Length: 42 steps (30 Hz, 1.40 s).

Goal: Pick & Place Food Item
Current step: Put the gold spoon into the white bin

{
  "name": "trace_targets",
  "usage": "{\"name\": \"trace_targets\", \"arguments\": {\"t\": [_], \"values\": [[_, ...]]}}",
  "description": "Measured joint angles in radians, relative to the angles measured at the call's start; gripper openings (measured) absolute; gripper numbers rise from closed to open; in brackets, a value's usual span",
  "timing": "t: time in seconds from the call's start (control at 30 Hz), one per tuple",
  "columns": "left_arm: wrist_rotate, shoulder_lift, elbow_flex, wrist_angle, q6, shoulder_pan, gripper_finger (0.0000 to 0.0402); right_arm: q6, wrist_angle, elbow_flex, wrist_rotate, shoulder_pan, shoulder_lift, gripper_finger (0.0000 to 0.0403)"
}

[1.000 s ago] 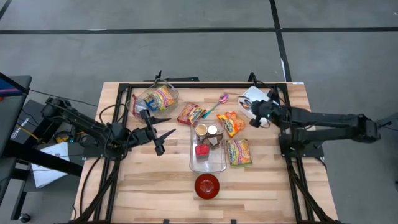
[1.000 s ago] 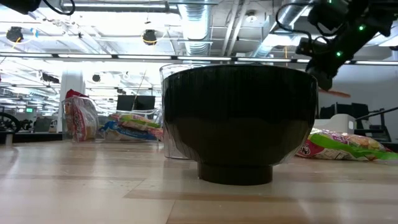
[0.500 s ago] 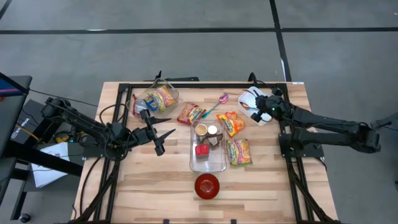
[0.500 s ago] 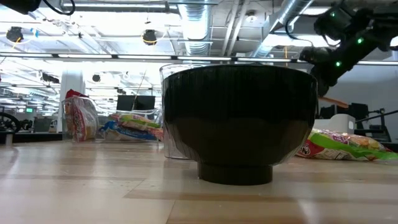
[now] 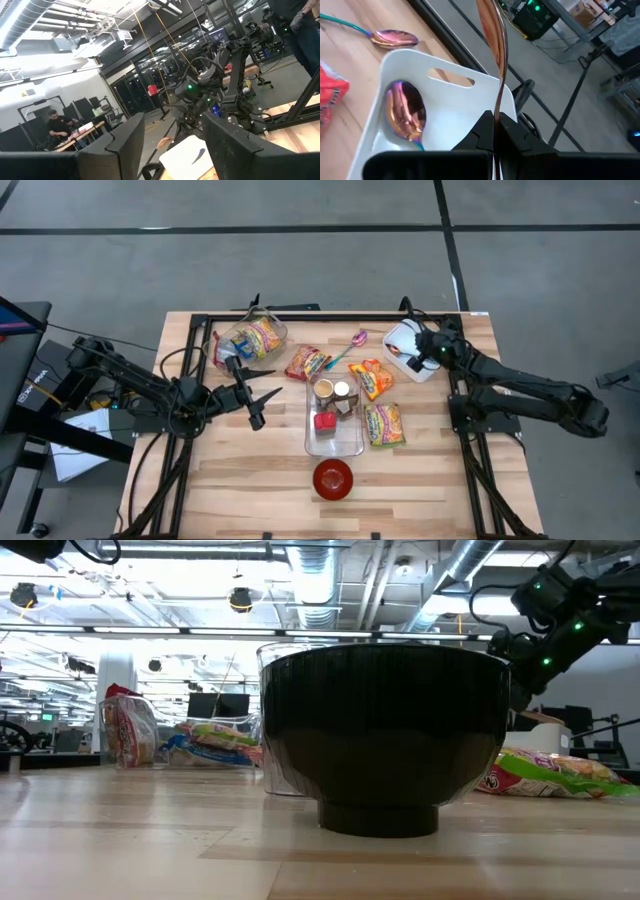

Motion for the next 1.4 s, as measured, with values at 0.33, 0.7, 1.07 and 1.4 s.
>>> {"name": "trace_targets", "arguments": {"t": [0.33,0.7,1.07,1.4], "values": [[0.0,0.0,0.0,0.0,0.0,0.0,0.0191,-0.071,0.096,-0.015,-0.014,-0.011,0.065,0.0],[0.0,0.001,0.0,-0.008,-0.002,0.0,0.0191,-0.125,0.294,-0.133,-0.043,-0.065,0.102,0.0],[0.0,0.001,0.0,-0.008,-0.002,0.0,0.0182,-0.123,0.304,-0.141,-0.191,-0.13,0.102,0.0],[0.0,0.001,0.0,-0.015,-0.003,0.0,0.0175,-0.13,0.283,-0.141,-0.249,-0.19,0.105,0.0]]}}
